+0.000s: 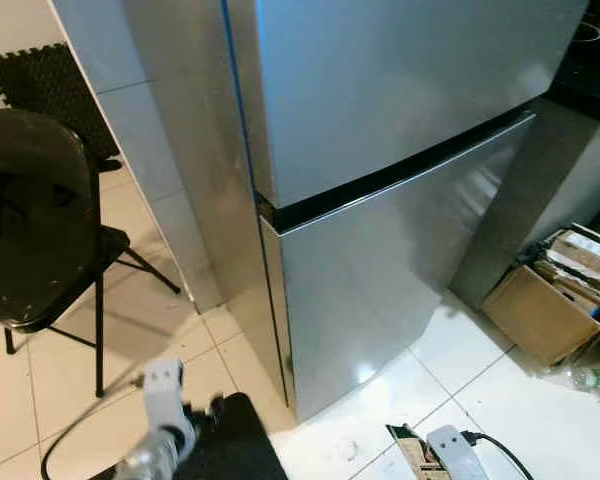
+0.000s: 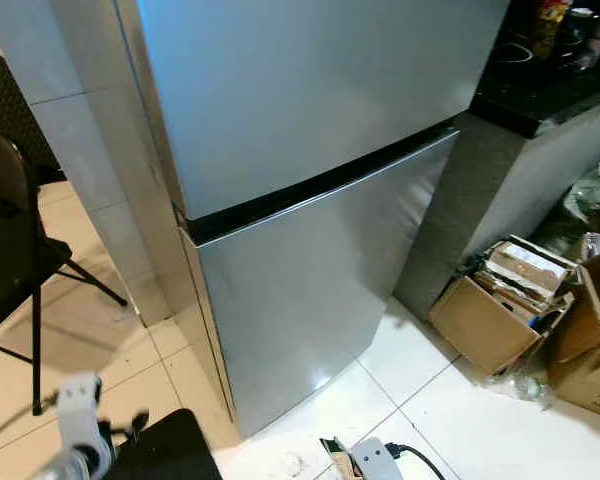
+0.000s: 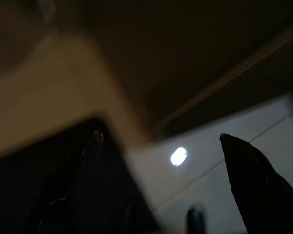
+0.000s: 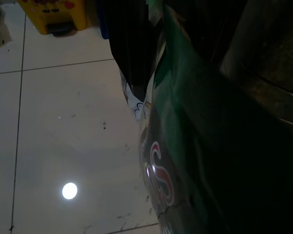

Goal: Restocking fridge

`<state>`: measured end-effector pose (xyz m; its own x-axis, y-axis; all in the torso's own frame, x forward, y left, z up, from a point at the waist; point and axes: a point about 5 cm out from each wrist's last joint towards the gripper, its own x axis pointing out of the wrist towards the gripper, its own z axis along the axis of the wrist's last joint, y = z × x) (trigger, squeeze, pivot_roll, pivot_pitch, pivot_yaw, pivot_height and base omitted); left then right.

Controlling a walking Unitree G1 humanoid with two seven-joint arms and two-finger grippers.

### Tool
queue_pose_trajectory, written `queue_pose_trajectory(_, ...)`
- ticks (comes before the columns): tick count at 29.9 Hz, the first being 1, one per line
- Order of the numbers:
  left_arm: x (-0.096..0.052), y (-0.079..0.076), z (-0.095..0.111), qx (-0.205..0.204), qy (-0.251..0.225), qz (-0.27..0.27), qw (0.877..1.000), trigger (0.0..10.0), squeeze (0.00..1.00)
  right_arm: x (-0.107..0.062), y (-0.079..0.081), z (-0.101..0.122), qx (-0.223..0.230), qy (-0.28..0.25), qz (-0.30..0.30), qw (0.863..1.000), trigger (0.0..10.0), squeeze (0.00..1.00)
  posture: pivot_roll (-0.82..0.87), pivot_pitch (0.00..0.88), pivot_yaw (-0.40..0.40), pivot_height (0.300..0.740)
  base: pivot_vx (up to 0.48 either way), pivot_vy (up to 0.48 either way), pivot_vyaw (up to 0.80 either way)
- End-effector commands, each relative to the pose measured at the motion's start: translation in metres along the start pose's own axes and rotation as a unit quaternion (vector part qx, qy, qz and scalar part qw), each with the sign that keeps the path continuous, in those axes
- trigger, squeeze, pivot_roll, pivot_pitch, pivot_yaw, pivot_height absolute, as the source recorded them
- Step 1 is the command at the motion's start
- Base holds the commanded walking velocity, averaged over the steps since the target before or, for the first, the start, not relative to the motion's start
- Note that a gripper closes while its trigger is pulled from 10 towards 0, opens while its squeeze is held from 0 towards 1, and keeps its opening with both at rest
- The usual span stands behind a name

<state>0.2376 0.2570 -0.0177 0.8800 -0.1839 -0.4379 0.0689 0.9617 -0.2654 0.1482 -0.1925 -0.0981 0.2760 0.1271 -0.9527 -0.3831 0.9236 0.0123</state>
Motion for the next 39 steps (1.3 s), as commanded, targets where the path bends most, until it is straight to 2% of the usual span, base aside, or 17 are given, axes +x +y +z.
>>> queue_pose_trajectory(1, 0.003, -0.007, 0.013, 0.014, -0.023, -0.080, 0.996, 10.0, 1.00, 0.000, 0.000, 0.002, 0.006, -0.004, -0.003, 1.000, 10.0, 0.00, -0.03, 0.000, -0.007, 0.740, 0.000, 0.000, 0.00)
queue_pose_trajectory(2, 0.003, -0.007, 0.013, 0.014, -0.023, -0.080, 0.996, 10.0, 1.00, 0.000, 0.000, 0.002, 0.006, -0.004, -0.003, 1.000, 10.0, 0.00, -0.03, 0.000, -0.007, 0.740, 0.000, 0.000, 0.00)
queue_pose_trajectory(3, 0.005, -0.014, 0.019, 0.020, -0.031, -0.121, 0.992, 10.0, 1.00, 0.000, 0.000, 0.002, 0.006, -0.004, -0.002, 1.000, 10.0, 0.00, -0.03, 0.000, -0.005, 0.740, 0.000, 0.000, 0.00)
queue_pose_trajectory(4, 0.005, -0.014, 0.019, 0.020, -0.031, -0.121, 0.992, 10.0, 1.00, 0.000, 0.000, 0.002, 0.006, -0.004, -0.002, 1.000, 10.0, 0.00, -0.03, 0.000, -0.005, 0.740, 0.000, 0.000, 0.00)
queue_pose_trajectory(5, 0.009, -0.021, 0.027, 0.031, -0.044, -0.166, 0.985, 10.0, 1.00, 0.000, 0.000, 0.002, 0.007, -0.004, -0.002, 1.000, 10.0, 0.00, -0.03, 0.000, -0.004, 0.740, 0.000, 0.000, 0.00)
queue_pose_trajectory(6, 0.009, -0.021, 0.027, 0.031, -0.044, -0.166, 0.985, 10.0, 1.00, 0.000, 0.000, 0.002, 0.007, -0.004, -0.002, 1.000, 10.0, 0.00, -0.03, 0.000, -0.004, 0.740, 0.000, 0.000, 0.00)
queue_pose_trajectory(8, 0.015, -0.035, 0.046, 0.060, -0.069, -0.235, 0.968, 10.0, 1.00, 0.000, 0.001, 0.002, 0.008, -0.004, -0.001, 1.000, 10.0, 0.00, -0.03, 0.000, 0.000, 0.740, 0.000, 0.000, 0.00)
queue_pose_trajectory(11, 0.018, -0.042, 0.055, 0.069, -0.081, -0.266, 0.958, 10.0, 1.00, 0.000, 0.001, 0.002, 0.010, -0.004, -0.001, 1.000, 10.0, 0.00, -0.03, 0.000, 0.000, 0.740, 0.000, 0.000, 0.00)
queue_pose_trajectory(12, 0.020, -0.048, 0.065, 0.084, -0.094, -0.289, 0.949, 10.0, 0.00, 0.000, 0.001, 0.002, 0.010, -0.004, -0.001, 1.000, 10.0, 0.00, -0.03, 0.000, 0.000, 0.740, 0.000, 0.000, 0.00)
queue_pose_trajectory(13, 0.023, -0.054, 0.074, 0.098, -0.107, -0.309, 0.940, 10.0, 0.00, 0.000, 0.001, 0.002, 0.011, -0.004, 0.000, 1.000, 10.0, 0.00, -0.03, 0.000, 0.000, 0.740, 0.000, 0.000, 0.00)
queue_pose_trajectory(14, 0.023, -0.054, 0.074, 0.098, -0.107, -0.309, 0.940, 10.0, 0.00, 0.000, 0.001, 0.002, 0.011, -0.004, 0.000, 1.000, 10.0, 0.00, -0.03, 0.000, 0.000, 0.740, 0.000, 0.000, 0.00)
queue_pose_trajectory(16, 0.025, -0.064, 0.088, 0.124, -0.127, -0.338, 0.924, 10.0, 0.00, 0.000, 0.001, 0.002, 0.011, -0.004, 0.000, 1.000, 10.0, 0.00, -0.03, 0.000, -0.001, 0.740, 0.000, 0.000, 0.00)
queue_pose_trajectory(19, 0.027, -0.069, 0.094, 0.138, -0.134, -0.348, 0.918, 10.0, 0.00, 0.000, 0.001, 0.002, 0.011, -0.003, 0.001, 1.000, 10.0, 0.00, -0.03, 0.000, -0.004, 0.740, 0.000, 0.000, 0.00)
queue_pose_trajectory(22, 0.032, -0.087, 0.112, 0.177, -0.165, -0.368, 0.898, 10.0, 0.00, 0.000, 0.001, 0.002, 0.009, -0.002, 0.001, 1.000, 10.0, 0.00, -0.03, 0.000, -0.003, 0.740, 0.000, 0.000, 0.00)
queue_pose_trajectory(27, 0.034, -0.093, 0.121, 0.186, -0.185, -0.363, 0.894, 10.0, 0.00, 0.000, 0.001, 0.002, 0.008, -0.002, 0.000, 1.000, 10.0, 0.00, -0.03, 0.000, -0.007, 0.740, 0.000, 0.000, 0.00)
queue_pose_trajectory(31, 0.037, -0.108, 0.138, 0.212, -0.219, -0.364, 0.880, 10.0, 0.00, 0.001, 0.002, 0.001, 0.001, 0.000, 0.000, 1.000, 10.0, 0.00, -0.03, 0.000, -0.010, 0.740, 0.000, 0.000, 0.00)
queue_pose_trajectory(39, 0.038, -0.113, 0.140, 0.218, -0.218, -0.370, 0.876, 10.0, 0.00, 0.001, 0.002, 0.001, 0.001, -0.001, -0.001, 1.000, 10.0, 0.00, -0.03, 0.000, -0.010, 0.740, 0.000, 0.000, 0.00)
